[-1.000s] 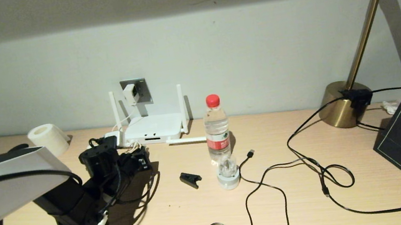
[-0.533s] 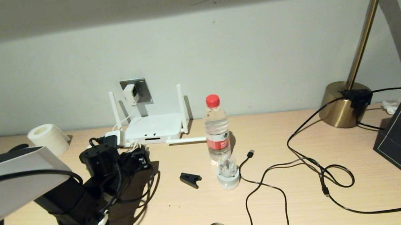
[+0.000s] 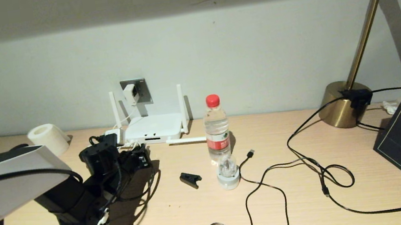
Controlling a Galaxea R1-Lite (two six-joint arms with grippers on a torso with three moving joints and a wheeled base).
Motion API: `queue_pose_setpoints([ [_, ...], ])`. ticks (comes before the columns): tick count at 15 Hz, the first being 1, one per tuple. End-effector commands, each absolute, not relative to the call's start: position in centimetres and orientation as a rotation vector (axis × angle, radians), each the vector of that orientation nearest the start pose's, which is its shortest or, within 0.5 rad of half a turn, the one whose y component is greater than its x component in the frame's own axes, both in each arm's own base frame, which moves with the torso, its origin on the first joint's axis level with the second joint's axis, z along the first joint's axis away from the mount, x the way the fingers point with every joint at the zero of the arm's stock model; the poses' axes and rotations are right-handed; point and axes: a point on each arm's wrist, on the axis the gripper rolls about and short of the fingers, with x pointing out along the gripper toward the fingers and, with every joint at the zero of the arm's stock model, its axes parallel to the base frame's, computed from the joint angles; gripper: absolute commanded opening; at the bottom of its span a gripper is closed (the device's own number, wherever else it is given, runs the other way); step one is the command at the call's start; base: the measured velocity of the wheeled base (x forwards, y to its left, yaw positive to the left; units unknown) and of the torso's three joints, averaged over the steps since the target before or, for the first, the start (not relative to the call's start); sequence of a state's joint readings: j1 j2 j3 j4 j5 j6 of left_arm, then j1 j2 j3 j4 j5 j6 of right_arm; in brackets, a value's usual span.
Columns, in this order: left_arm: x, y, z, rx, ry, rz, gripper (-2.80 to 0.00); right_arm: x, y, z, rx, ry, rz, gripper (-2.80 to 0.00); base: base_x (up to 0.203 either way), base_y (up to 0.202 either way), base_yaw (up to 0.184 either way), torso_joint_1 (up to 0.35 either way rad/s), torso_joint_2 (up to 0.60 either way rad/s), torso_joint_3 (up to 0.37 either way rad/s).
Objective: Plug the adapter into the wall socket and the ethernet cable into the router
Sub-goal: Align cable and router interface
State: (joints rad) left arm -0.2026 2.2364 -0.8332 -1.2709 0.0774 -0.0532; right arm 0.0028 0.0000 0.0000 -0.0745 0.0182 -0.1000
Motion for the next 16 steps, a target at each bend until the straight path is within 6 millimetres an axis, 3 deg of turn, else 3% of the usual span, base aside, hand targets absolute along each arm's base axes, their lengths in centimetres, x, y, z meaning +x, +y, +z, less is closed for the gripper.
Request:
queue_pose_setpoints([
  [1,38.4,-7.7,6.5,-0.037,0.122,-0.121,-2.8,-2.1,0.0,7.5,-0.102,-0.046,0.019,0.0,0.0,0.0,0.0,0.0,0.0,0.0],
  [16,39.4,-7.8,6.8,-0.04,0.103,-0.12,-2.8,-2.1,0.0,7.5,-0.102,-0.046,0.019,0.0,0.0,0.0,0.0,0.0,0.0,0.0],
])
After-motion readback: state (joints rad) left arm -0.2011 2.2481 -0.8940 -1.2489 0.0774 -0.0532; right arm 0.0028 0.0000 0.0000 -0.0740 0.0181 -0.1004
